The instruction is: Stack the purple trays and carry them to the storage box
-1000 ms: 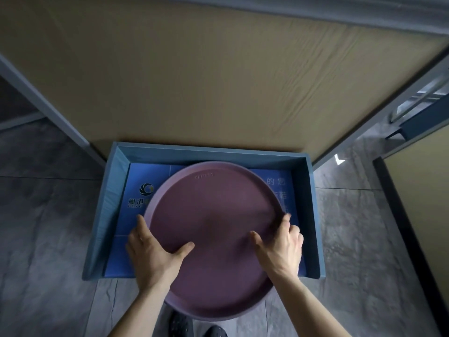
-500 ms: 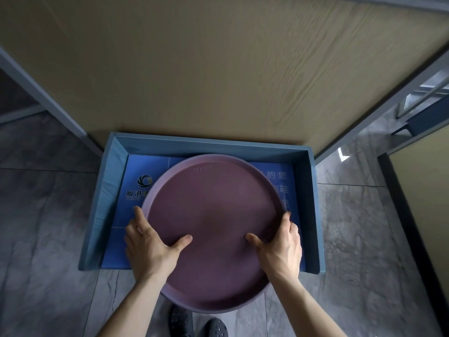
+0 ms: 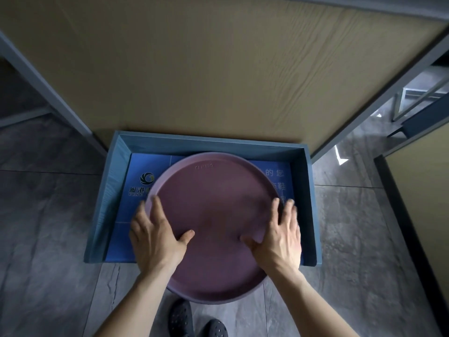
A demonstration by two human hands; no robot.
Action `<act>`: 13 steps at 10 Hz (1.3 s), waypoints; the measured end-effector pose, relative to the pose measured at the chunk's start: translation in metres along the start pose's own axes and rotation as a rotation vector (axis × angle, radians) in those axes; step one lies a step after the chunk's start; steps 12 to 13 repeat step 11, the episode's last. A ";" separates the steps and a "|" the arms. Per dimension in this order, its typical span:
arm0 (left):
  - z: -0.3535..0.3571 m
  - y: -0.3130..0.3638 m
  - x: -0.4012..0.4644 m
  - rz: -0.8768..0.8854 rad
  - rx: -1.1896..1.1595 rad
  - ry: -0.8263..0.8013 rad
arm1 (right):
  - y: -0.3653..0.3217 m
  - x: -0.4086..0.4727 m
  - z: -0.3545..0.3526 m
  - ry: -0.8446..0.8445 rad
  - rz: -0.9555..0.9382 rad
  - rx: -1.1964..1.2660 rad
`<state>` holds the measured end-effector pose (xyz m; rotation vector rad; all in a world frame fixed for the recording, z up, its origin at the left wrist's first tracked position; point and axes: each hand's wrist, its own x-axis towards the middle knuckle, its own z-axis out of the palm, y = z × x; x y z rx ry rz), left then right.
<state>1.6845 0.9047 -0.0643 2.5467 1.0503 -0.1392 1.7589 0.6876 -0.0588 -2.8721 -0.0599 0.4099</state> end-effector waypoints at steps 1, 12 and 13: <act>0.006 0.003 -0.011 0.232 0.098 -0.090 | 0.001 -0.008 0.003 -0.138 -0.264 -0.080; -0.022 0.014 -0.017 0.336 0.273 -0.249 | -0.012 -0.015 -0.021 -0.264 -0.237 -0.155; -0.022 0.014 -0.017 0.336 0.273 -0.249 | -0.012 -0.015 -0.021 -0.264 -0.237 -0.155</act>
